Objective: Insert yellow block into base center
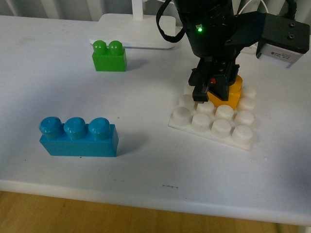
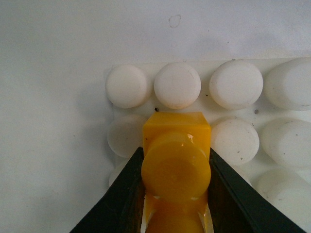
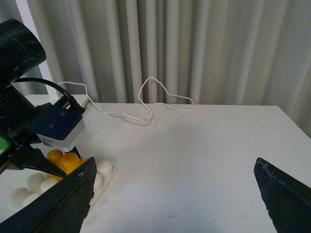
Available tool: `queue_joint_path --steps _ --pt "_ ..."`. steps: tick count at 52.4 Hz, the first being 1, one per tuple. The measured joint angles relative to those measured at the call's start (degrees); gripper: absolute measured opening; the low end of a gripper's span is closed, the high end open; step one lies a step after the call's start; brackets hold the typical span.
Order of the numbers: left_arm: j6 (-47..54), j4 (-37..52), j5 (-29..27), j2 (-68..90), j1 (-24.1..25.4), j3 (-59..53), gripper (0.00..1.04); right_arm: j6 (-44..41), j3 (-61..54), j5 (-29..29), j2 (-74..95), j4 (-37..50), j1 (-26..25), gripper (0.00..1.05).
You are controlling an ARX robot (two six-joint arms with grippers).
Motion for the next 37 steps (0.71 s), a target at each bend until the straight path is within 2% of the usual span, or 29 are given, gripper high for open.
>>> queue_joint_path --steps 32,37 --pt "-0.83 1.81 0.57 -0.79 0.0 -1.51 0.31 0.0 0.0 0.0 0.0 0.0 0.0 0.95" --pt "-1.6 2.47 0.2 -1.03 0.0 -2.34 0.46 0.0 0.0 0.0 0.0 0.0 0.0 0.95"
